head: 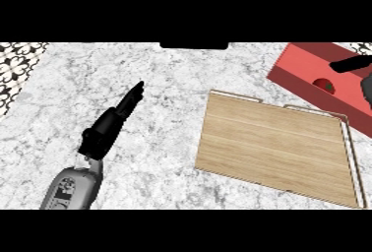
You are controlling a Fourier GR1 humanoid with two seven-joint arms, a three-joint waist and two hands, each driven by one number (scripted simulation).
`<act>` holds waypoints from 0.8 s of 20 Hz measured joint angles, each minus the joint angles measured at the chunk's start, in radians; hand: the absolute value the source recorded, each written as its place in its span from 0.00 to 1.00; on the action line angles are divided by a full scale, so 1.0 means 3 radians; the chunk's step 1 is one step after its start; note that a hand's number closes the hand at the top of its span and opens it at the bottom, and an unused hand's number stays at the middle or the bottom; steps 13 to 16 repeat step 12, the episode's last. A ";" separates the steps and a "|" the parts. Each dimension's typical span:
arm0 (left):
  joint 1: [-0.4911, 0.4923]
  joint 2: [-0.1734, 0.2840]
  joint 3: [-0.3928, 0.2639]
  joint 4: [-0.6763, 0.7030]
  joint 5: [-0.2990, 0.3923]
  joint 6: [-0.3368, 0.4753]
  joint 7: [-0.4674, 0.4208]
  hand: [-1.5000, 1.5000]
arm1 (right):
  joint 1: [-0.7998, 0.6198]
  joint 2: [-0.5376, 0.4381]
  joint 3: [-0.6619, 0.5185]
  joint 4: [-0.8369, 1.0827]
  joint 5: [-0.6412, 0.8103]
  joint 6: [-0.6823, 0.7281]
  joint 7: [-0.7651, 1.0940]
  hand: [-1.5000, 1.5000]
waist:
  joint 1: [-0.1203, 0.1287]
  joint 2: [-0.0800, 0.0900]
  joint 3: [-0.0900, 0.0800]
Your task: Pick the tomato from the tray and place it in the cardboard box
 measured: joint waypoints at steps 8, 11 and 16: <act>0.0099 -0.0025 -0.0031 -0.0057 -0.0056 0.0041 -0.0020 0.50 | 0.0065 0.0045 -0.0531 -0.0054 -0.0654 -0.0515 -0.0810 0.00 | -0.0023 -0.0012 0.0004; 0.0062 -0.0018 0.0004 -0.0018 -0.0050 0.0044 -0.0029 0.50 | 0.0084 0.0072 -0.0793 -0.0197 -0.1007 -0.0636 -0.1139 0.00 | -0.0054 -0.0018 0.0004; 0.0082 -0.0007 0.0017 -0.0035 -0.0036 0.0034 -0.0020 0.50 | 0.0109 0.0061 -0.0880 -0.0249 -0.1135 -0.0617 -0.1253 0.00 | -0.0065 -0.0026 0.0003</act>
